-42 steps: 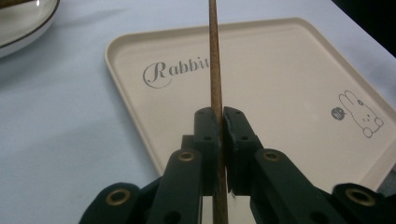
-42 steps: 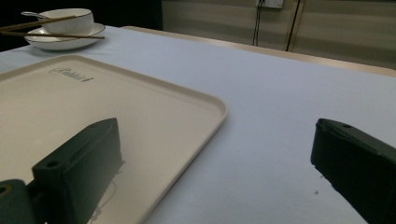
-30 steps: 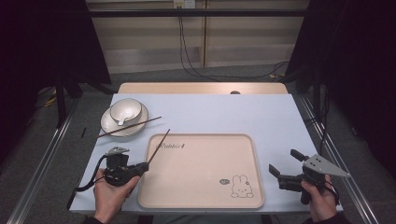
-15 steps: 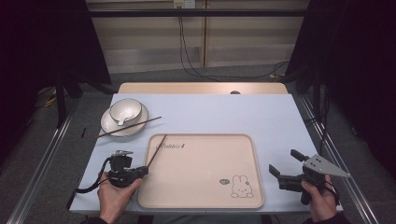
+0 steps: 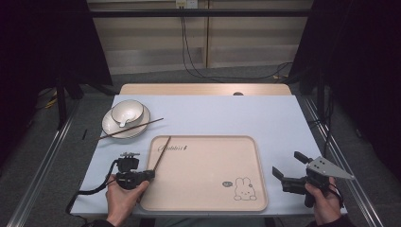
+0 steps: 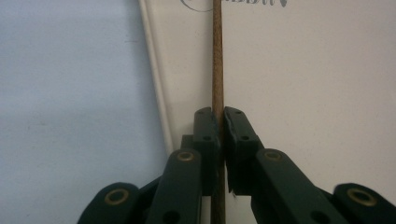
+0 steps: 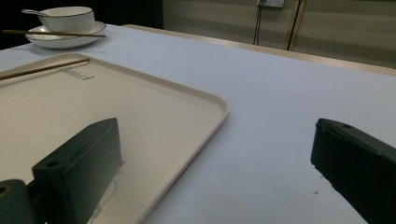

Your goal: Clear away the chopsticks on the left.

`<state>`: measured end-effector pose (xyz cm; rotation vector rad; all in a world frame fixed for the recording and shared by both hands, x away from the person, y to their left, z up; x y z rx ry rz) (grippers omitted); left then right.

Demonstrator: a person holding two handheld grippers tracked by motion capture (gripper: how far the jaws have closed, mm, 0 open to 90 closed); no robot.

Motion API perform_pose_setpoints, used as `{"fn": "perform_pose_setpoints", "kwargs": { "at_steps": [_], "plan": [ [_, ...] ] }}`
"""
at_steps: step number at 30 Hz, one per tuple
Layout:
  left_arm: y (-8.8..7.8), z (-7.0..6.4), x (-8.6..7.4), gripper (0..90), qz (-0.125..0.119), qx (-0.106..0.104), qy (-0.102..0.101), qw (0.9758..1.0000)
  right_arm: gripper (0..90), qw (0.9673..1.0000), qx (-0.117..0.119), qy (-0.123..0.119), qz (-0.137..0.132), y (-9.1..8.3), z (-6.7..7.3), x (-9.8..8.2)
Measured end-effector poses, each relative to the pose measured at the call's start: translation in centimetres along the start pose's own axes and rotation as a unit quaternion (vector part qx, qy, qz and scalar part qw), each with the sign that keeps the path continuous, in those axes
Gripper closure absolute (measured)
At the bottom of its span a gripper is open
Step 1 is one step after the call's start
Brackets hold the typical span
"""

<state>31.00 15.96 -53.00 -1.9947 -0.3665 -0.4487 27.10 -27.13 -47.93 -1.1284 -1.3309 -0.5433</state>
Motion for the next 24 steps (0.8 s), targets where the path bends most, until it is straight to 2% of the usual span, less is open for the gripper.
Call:
{"fn": "perform_pose_setpoints", "kwargs": {
  "at_steps": [9,10,13,15,16,17,20,22,24],
  "plan": [
    [0.12,-0.1,-0.23,83.8,0.006,0.001,-0.006,1.0,1.7,1.0,0.0,0.001,0.0,0.01,0.01,0.0],
    [0.11,-0.2,-0.23,81.9,0.006,-0.006,-0.007,0.9999,1.7,1.0,0.001,0.001,0.0,0.0,0.02,0.0],
    [0.15,-0.3,-0.13,78.9,0.003,-0.009,-0.008,0.9999,1.7,1.0,0.002,0.001,0.0,0.02,0.05,0.0],
    [0.15,-0.34,-0.04,73.8,-0.003,-0.009,-0.01,0.9999,1.7,1.0,0.002,0.001,0.0,0.0,0.06,0.01],
    [0.04,-0.26,-0.03,72.7,0.001,-0.013,-0.001,0.9999,1.6,1.0,0.002,0.002,0.0,-0.01,0.07,0.0],
    [-0.01,-0.33,0.03,70.1,-0.001,-0.014,-0.005,0.9999,1.6,1.0,0.002,0.002,0.0,-0.01,0.08,0.02],
    [-0.16,-0.44,0.08,65.0,-0.002,-0.02,0.006,0.9998,1.7,1.0,0.004,0.003,0.0,-0.03,0.11,0.02],
    [-0.32,-0.42,0.24,57.4,-0.005,-0.022,0.014,0.9996,1.7,1.0,0.003,0.004,0.0,-0.04,0.12,0.02],
    [-0.64,-0.59,0.52,51.6,-0.009,-0.034,0.039,0.9986,1.7,1.0,0.004,0.002,-0.001,-0.05,0.12,0.03]
  ]
}}
Point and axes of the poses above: each handheld gripper's, and its own axes: y roughly forward along the jaws, x roughly out of its top, z roughly to its left, the point moved 9 cm from there along y, roughly forward along the jaws, and after that the axes turned 10 degrees about -y, right-handed, at the moved point
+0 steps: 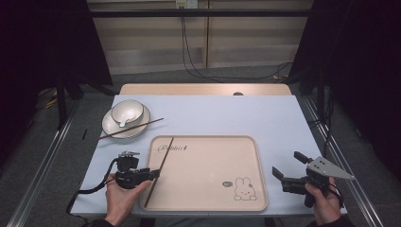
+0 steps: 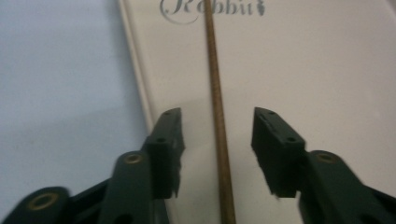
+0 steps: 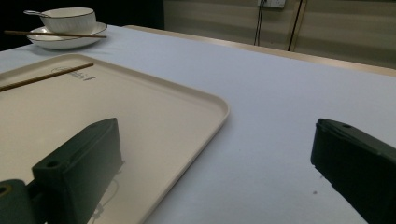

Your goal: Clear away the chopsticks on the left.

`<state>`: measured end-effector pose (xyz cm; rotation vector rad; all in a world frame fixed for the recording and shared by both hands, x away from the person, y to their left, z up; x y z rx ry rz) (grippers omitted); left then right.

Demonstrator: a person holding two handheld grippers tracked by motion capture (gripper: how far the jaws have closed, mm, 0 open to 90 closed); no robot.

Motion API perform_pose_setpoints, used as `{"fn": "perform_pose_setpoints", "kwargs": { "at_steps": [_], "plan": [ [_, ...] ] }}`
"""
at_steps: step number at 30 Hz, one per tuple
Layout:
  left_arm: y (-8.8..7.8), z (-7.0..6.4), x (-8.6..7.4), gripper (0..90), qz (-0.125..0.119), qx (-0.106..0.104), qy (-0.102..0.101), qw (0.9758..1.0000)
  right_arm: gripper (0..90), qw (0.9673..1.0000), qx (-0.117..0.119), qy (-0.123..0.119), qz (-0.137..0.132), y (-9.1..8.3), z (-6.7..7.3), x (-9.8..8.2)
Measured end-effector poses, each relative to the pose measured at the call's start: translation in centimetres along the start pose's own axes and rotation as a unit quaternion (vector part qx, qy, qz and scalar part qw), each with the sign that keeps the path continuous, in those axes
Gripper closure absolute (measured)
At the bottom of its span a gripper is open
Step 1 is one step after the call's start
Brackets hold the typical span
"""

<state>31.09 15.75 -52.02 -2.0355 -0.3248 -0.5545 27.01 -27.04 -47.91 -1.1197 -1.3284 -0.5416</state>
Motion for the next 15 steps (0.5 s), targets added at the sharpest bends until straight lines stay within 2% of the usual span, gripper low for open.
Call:
{"fn": "perform_pose_setpoints", "kwargs": {
  "at_steps": [1,4,6,9,10,12,14,15],
  "plan": [
    [-0.2,0.0,0.2,46.6,-0.006,0.003,0.021,0.9998,1.7,1.0,0.0,0.0,0.0,0.0,0.0,0.0],
    [-0.7,0.2,0.6,36.6,-0.01,-0.005,0.053,0.9985,1.7,1.0,-0.001,0.001,-0.001,0.0,0.0,0.0],
    [-1.2,0.2,1.2,29.1,-0.026,-0.014,0.076,0.9967,1.7,1.0,0.0,-0.001,-0.001,0.0,0.0,0.0],
    [-2.3,-0.2,2.3,25.1,-0.066,-0.039,0.099,0.9922,1.6,1.0,0.0,0.0,-0.001,0.0,0.0,0.0],
    [-2.6,-0.2,2.6,22.1,-0.07,-0.048,0.108,0.9906,1.7,1.0,0.0,0.0,-0.001,0.0,0.0,0.0],
    [-2.9,0.1,3.0,15.1,-0.08,-0.047,0.112,0.9894,1.7,1.0,0.0,0.002,-0.001,0.0,0.0,0.0],
    [-3.3,0.3,3.4,10.3,-0.082,-0.055,0.128,0.9869,1.7,1.0,-0.001,0.001,-0.001,0.0,0.0,0.0],
    [-3.5,0.3,3.5,8.2,-0.082,-0.062,0.143,0.9843,1.7,1.0,-0.001,0.001,-0.001,0.0,0.0,0.0]
  ]
}}
Point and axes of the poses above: each handheld gripper's, and its own axes: y roughly forward along the jaws, x roughly out of its top, z roughly to its left, the point moved 9 cm from there along y, roughly forward along the jaws, and after that the axes turned 10 degrees about -y, right-handed, at the moved point
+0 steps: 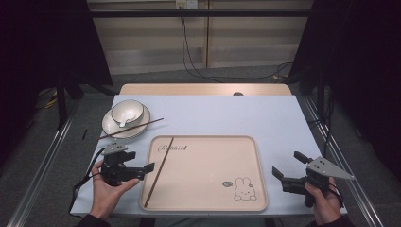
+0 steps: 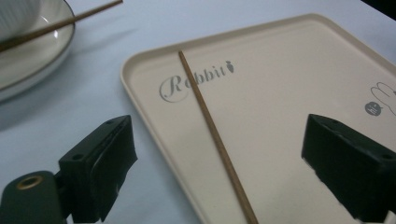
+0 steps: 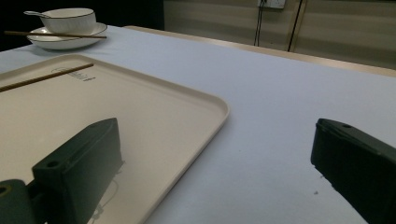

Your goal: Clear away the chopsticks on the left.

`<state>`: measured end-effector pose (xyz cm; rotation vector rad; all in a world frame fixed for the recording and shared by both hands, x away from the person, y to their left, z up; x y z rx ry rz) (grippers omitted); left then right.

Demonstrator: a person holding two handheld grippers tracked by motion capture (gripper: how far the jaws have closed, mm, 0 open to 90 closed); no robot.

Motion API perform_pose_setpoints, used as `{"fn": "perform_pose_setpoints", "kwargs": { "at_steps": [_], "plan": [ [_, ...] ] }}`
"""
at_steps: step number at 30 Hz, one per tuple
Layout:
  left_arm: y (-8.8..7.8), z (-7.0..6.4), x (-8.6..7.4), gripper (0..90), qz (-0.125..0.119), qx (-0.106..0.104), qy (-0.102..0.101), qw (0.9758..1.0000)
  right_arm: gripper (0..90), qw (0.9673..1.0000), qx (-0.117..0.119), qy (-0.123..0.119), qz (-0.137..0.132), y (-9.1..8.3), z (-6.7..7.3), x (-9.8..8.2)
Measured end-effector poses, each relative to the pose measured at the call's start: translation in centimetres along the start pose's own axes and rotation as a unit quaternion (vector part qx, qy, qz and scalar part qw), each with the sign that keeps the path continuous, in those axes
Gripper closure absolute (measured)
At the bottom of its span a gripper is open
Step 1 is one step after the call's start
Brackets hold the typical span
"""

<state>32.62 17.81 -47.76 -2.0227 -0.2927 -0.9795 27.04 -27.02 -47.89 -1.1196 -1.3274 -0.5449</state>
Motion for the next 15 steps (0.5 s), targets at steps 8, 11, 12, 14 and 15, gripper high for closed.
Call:
{"fn": "perform_pose_setpoints", "kwargs": {
  "at_steps": [8,11,12,14,15],
  "plan": [
    [-1.2,1.7,0.6,4.0,-0.008,-0.057,0.038,0.9976,1.7,1.0,0.0,0.0,0.0,0.0,0.0,0.0],
    [-1.5,3.4,0.8,3.8,-0.021,-0.049,0.042,0.9977,1.7,1.0,0.0,0.0,0.0,0.0,0.0,0.0],
    [-1.7,4.2,0.8,3.7,-0.024,-0.056,0.058,0.9964,1.7,1.0,-0.001,0.0,0.0,0.0,0.0,0.0],
    [-1.9,5.0,0.8,3.4,-0.018,-0.069,0.058,0.9957,1.7,1.0,0.0,0.0,0.0,0.0,0.0,0.0],
    [-2.1,5.4,0.9,3.4,-0.021,-0.074,0.057,0.9954,1.7,1.0,0.0,-0.001,0.0,0.0,0.0,0.0]
  ]
}}
Point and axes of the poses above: each handheld gripper's, and its own axes: y roughly forward along the jaws, x roughly out of its top, z roughly to its left, the point moved 9 cm from there along y, roughly forward along the jaws, and after that the axes turned 10 degrees about -y, right-handed, at the moved point
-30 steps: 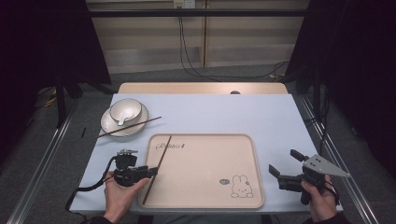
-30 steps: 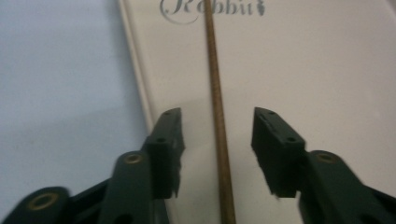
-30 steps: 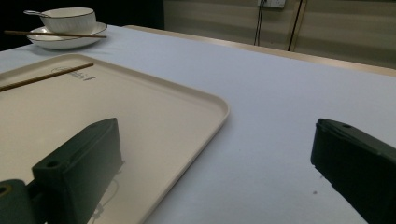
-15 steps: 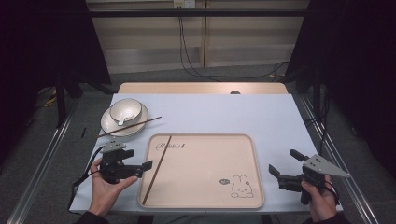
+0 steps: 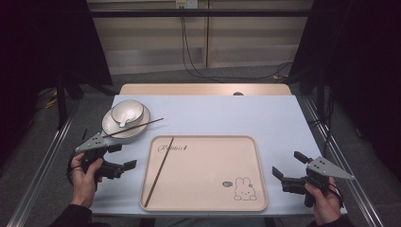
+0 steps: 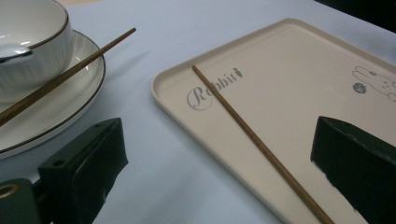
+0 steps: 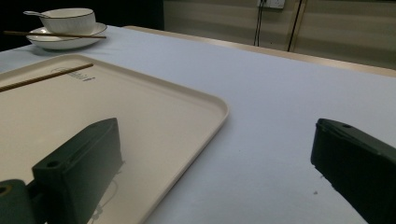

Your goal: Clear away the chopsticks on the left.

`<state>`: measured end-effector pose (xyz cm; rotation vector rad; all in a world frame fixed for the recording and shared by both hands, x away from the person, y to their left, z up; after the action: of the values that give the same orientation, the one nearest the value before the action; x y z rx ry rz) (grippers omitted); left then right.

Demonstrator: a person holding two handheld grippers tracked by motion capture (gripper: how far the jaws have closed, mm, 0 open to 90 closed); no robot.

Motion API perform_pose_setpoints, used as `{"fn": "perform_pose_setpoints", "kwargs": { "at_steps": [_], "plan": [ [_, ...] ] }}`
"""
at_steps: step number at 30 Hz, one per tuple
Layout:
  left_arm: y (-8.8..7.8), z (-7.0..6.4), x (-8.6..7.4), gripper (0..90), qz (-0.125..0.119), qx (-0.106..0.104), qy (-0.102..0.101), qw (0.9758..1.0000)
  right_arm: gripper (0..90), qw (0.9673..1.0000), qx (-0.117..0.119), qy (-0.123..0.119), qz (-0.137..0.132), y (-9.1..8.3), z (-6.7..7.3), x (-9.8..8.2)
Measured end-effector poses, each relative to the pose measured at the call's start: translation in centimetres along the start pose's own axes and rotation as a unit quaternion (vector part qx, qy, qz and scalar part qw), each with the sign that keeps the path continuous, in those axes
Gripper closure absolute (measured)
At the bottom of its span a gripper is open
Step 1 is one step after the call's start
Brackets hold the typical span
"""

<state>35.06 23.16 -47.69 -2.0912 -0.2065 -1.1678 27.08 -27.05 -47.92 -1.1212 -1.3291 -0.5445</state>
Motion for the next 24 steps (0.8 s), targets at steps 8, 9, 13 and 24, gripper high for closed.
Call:
{"fn": "perform_pose_setpoints", "kwargs": {
  "at_steps": [8,9,13,24],
  "plan": [
    [-0.7,3.0,1.5,4.8,0.001,0.013,0.024,0.9996,1.7,1.0,-0.001,-0.004,-0.002,0.0,0.0,0.0],
    [-0.7,3.4,1.9,4.9,0.002,0.013,0.025,0.9996,1.7,1.0,-0.002,-0.004,-0.001,0.0,-0.1,0.0],
    [-0.7,4.6,2.9,6.0,0.007,0.009,0.03,0.9995,1.7,1.0,0.001,0.0,-0.001,0.0,0.0,0.0],
    [0.1,8.7,3.9,9.3,0.037,0.022,0.049,0.9979,1.7,1.0,0.0,0.0,0.0,0.0,0.0,0.0]
  ]
}}
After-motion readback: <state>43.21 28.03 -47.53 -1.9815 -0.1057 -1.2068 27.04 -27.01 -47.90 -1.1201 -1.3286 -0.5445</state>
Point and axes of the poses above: each handheld gripper's, and its own axes: y roughly forward along the jaws, x roughly out of its top, z roughly to its left, the point moved 9 cm from there along y, roughly forward along the jaws, and after that the axes turned 10 degrees about -y, right-handed, at the moved point
